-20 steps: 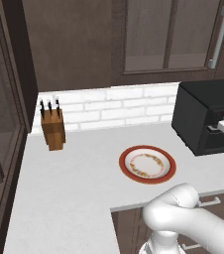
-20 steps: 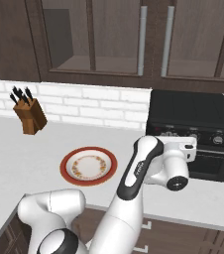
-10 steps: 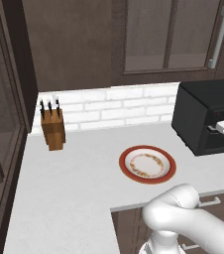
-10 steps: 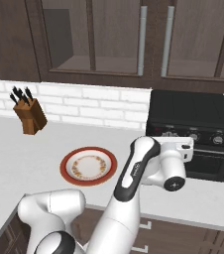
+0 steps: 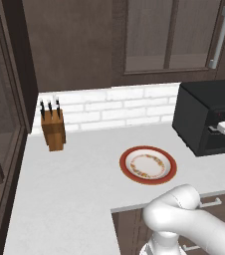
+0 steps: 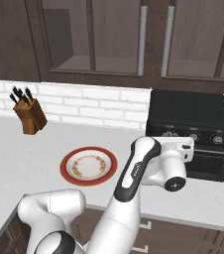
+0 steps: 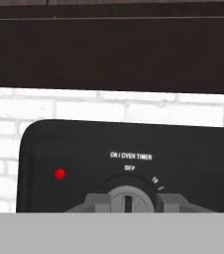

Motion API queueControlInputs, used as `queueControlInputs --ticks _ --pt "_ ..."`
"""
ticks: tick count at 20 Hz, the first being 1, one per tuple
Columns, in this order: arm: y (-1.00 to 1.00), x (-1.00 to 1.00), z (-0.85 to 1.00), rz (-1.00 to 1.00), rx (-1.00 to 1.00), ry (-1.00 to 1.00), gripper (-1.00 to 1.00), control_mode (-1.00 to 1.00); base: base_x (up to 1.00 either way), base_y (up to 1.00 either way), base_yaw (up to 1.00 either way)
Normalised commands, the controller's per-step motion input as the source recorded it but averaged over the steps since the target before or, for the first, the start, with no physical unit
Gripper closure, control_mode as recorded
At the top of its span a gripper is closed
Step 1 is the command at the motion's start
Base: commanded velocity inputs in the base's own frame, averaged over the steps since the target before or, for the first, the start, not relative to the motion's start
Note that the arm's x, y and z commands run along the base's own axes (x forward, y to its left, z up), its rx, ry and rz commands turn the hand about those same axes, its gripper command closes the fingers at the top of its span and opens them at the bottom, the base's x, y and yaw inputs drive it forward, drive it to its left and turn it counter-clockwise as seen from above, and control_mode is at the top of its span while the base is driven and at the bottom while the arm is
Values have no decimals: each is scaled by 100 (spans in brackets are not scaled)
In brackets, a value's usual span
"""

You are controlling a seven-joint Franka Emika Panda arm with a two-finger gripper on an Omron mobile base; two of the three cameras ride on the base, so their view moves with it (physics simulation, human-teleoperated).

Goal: Pick up the kebab skewer and baguette bread, and place them inside the toaster oven. Close the toaster oven door and start by setting the timer.

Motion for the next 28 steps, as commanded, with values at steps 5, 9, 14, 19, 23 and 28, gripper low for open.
queueControlInputs --ticks 5,9,14,19,23,28 --pt "5 -1 17 0 8 0 100 -100 0 0 0" --pt "14 0 10 -2 10 0 100 -100 0 0 0" --pt "25 0 4 -5 8 0 100 -100 0 0 0" --pt "25 0 0 -10 5 0 100 -100 0 0 0" --pt "19 0 0 -10 6 0 100 -100 0 0 0" --pt "3 3 0 -7 4 0 100 -100 0 0 0"
